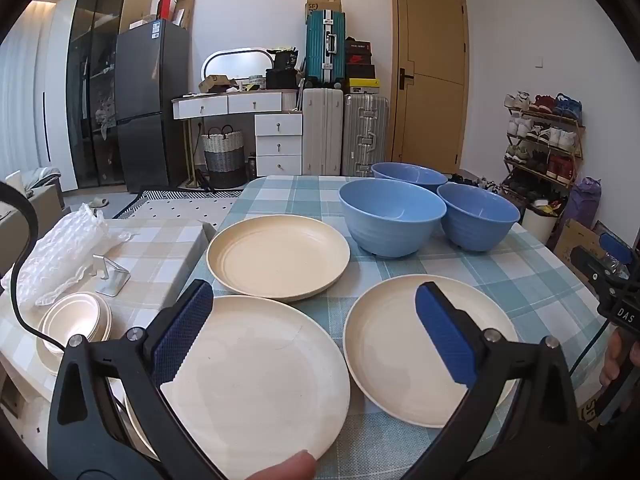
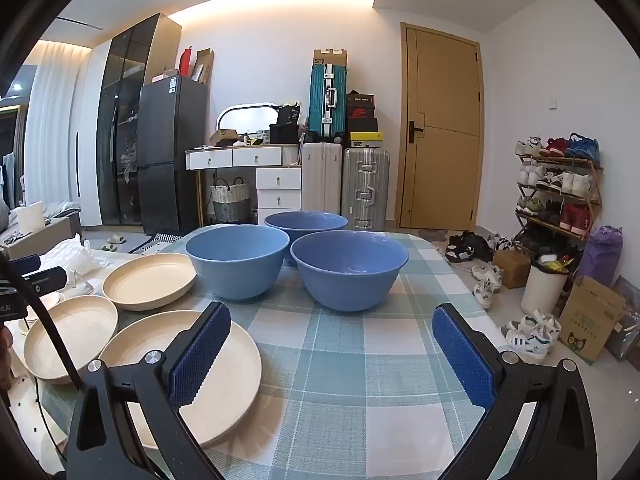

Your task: Organize plates and bowls

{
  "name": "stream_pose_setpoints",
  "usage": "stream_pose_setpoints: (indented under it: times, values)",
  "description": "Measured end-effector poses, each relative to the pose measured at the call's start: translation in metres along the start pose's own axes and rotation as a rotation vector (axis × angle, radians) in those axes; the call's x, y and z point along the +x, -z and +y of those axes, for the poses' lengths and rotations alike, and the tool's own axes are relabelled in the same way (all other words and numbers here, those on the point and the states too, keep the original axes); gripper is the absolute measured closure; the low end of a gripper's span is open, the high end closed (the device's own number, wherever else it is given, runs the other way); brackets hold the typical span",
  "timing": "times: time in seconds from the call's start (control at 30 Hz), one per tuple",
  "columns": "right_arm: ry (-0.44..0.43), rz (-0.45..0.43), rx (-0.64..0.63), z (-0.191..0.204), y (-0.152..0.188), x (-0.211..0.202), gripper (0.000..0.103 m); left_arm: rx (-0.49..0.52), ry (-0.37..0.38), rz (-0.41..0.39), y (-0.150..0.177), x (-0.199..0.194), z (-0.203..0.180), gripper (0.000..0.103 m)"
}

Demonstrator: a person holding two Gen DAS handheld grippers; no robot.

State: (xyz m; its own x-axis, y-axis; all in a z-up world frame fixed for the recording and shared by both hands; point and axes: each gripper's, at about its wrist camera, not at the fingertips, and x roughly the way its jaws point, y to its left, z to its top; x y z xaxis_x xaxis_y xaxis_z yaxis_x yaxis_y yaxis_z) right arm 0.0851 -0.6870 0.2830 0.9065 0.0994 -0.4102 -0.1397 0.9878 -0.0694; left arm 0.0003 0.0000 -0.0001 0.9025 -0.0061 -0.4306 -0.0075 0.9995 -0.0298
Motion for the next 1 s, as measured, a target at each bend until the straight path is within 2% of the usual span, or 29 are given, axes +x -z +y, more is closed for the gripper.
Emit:
stream_pose_setpoints:
  times: [1.0]
  values:
    - [-0.001,0.004,0.003,-0.0006,0.0007,0.0000,0.000,0.005,-0.005,0.001,0.0000,0.0000,0.0001,0.002]
